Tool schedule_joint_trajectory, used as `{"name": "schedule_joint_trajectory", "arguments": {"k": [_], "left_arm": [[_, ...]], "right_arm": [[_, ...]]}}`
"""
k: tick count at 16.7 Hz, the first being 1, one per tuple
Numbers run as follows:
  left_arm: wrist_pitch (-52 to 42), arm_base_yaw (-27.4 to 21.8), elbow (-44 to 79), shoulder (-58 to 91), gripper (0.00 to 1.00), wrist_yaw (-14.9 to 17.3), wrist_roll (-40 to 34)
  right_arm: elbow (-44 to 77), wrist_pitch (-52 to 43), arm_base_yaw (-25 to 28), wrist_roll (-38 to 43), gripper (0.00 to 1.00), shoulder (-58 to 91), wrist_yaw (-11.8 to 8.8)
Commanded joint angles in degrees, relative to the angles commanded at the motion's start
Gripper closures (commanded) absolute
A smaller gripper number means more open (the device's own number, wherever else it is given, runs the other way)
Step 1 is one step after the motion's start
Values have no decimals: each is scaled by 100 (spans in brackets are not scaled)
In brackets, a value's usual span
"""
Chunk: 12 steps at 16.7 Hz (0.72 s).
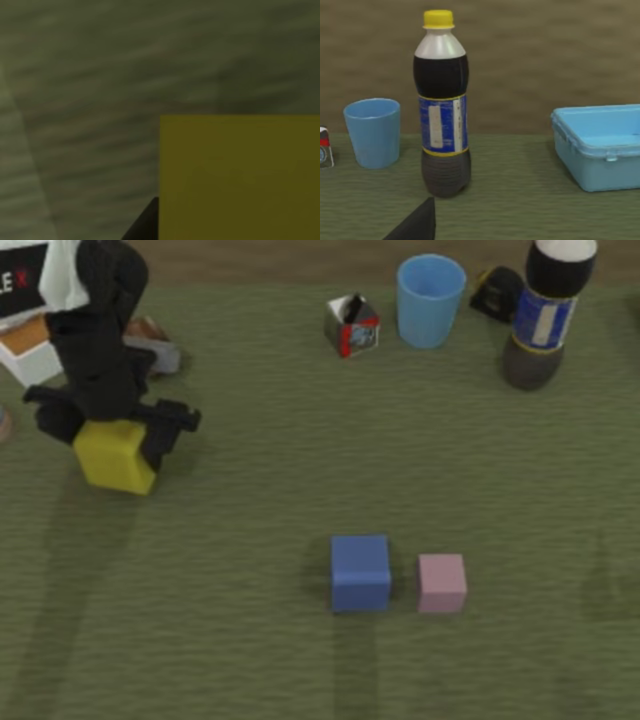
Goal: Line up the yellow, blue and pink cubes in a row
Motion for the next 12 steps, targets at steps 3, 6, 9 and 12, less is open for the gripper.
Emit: {"name": "schedule_joint_trajectory", "arguments": {"k": [3,6,9,12], "left_arm": [[-575,56,369,-202,100,-5,-15],[-688,71,454,-265,100,-6,-19],[-673,29,436,-252,100,-8,-22],[-632,-256,217,-431,100,-14,-398]], "right_arm": [[0,0,0,0,0,0,0],[0,0,0,0,0,0,0],[0,0,0,0,0,0,0],[0,0,0,0,0,0,0]]}}
